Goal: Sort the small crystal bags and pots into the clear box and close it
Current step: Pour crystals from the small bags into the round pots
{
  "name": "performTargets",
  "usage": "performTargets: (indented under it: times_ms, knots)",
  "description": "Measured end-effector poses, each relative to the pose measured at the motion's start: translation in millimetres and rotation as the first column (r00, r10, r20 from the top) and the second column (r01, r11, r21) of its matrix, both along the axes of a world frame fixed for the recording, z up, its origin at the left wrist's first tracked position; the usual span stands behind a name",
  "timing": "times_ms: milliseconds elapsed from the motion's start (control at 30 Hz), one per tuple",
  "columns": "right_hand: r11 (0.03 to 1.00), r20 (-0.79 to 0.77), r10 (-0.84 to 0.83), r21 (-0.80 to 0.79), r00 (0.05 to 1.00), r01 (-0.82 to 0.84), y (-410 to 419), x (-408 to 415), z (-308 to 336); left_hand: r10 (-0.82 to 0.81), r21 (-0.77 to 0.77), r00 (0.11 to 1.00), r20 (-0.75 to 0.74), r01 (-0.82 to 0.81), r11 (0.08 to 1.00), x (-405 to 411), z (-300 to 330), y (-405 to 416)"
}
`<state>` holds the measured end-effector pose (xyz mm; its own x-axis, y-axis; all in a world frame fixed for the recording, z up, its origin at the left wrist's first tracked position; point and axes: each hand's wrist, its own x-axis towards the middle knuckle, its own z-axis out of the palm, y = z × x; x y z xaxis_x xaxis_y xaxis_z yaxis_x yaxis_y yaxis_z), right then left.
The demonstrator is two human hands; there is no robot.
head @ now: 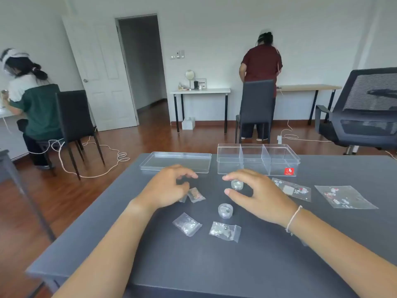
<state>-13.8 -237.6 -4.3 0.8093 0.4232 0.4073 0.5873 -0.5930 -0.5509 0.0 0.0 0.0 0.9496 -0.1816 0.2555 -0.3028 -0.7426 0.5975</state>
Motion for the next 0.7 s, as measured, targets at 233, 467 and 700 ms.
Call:
performTargets:
  times_ms: [233, 467, 700]
  knots:
    - [0.989, 0.002, 0.109, -0.096, 0.994, -0.109, 41, 3, 6, 0.05, 0.068, 0.994, -0.102, -0.043, 0.997, -3, 1, 21]
    - [0.891, -0.081, 0.092, -0.438, 0.992, -0.118, 67, 17, 12, 0.014, 0.147, 0.976, -0.217, 0.018, 0.989, -1, -1, 25]
    - [0.902, -0.06, 0.079, -0.42, 0.995, -0.097, 71, 23, 12, 0.013, 0.117, 0.971, -0.24, 0.015, 0.993, 2, -2, 26]
